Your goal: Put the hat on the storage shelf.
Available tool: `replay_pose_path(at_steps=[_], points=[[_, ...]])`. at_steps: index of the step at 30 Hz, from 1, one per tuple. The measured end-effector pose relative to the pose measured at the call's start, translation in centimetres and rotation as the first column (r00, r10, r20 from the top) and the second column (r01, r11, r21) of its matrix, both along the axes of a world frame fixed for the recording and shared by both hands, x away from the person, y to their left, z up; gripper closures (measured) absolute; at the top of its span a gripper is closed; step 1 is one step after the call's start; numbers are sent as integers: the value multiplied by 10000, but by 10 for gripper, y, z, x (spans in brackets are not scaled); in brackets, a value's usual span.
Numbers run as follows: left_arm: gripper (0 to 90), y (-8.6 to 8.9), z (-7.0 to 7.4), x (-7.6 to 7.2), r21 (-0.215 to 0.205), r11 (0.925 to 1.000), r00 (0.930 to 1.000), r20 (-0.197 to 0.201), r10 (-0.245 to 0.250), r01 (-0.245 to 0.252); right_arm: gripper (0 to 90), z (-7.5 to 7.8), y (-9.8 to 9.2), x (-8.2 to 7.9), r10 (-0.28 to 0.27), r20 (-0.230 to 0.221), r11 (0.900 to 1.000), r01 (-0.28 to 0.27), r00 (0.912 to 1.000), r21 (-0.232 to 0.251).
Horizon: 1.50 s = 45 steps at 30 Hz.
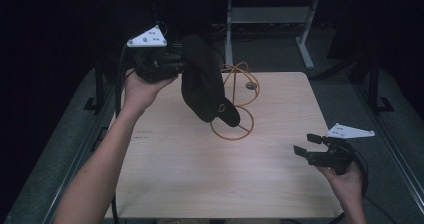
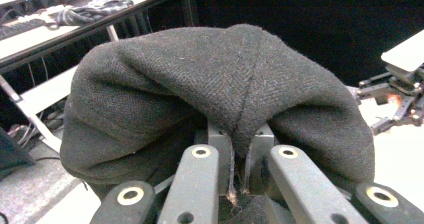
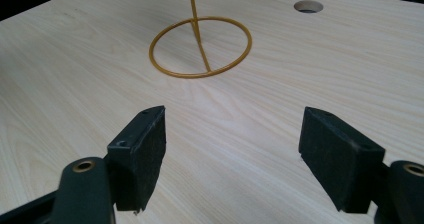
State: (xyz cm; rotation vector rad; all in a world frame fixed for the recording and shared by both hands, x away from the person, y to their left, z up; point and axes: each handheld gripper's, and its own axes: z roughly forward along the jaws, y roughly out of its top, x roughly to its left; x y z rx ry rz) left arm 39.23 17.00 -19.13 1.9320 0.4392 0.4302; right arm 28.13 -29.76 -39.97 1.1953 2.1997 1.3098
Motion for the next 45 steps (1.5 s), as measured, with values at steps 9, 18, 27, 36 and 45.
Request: replay_pose_path(at_steps=[9,18,27,36,45], points=[[854,-29,14,19,493,9986,9994,-298,-182,197,264,0,-6,-1,-94,45,9998,93,9999,177],[853,-62,9,33,763,9970,9979,-639,-116,165,262,-1,-10,-2,-101,102,9993,98,9999,367],[852,-81,8,47,1011,9948,9950,-999,19,82,262,-3,-12,-1,-123,83,9991,119,9999,406],[851,-103,3,59,1289,9916,9924,-1231,52,108,262,-4,-15,-2,-180,72,9988,176,9998,461],[671,-144,-23,77,1151,9928,9750,-2220,-80,344,260,-7,-16,0,-131,-16,9987,132,9999,500]])
